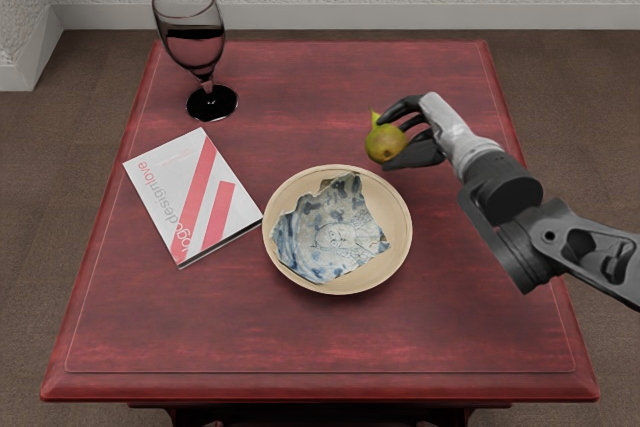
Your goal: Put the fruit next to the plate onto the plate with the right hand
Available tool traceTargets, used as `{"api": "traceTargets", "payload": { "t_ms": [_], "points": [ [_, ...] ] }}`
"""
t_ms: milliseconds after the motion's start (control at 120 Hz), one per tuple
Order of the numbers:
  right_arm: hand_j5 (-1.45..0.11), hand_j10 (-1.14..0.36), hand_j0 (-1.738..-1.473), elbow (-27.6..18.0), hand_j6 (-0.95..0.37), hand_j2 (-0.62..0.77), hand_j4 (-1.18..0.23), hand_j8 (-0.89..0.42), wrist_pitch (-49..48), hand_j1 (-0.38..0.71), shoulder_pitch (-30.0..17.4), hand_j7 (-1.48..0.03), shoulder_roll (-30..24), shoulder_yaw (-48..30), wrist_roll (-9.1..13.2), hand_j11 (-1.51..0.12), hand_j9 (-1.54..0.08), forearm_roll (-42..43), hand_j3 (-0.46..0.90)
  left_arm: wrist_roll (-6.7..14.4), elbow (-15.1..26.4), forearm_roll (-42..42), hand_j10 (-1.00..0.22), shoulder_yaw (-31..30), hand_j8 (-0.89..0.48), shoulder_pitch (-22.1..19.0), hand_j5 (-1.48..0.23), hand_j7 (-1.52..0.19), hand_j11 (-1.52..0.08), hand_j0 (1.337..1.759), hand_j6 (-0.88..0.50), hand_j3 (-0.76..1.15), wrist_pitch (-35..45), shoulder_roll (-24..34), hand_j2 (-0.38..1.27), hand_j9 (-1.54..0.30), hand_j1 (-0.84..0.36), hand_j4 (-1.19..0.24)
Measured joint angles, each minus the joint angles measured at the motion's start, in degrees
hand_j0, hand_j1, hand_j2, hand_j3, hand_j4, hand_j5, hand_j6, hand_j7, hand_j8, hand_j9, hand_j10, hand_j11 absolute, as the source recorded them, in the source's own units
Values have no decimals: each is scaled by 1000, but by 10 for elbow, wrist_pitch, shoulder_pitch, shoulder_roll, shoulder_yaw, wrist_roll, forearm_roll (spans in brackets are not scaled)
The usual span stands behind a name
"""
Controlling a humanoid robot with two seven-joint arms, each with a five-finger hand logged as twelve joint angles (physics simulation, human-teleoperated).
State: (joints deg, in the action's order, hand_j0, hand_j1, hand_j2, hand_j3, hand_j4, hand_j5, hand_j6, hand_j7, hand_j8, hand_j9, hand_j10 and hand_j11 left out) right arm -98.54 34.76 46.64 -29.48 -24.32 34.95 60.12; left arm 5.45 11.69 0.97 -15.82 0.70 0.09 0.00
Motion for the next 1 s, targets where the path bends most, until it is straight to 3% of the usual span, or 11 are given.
{"api": "traceTargets", "payload": {
  "t_ms": [1000],
  "points": [
    [-871,-601,-1658,-15,-303,209,-589,-325,1,288,-2,-815,43,3,0,-852,-849,37,1,0,0,0,0,0,0,0,0,0,0,1658,0,0,0,0,0,0,349,0]
  ]
}}
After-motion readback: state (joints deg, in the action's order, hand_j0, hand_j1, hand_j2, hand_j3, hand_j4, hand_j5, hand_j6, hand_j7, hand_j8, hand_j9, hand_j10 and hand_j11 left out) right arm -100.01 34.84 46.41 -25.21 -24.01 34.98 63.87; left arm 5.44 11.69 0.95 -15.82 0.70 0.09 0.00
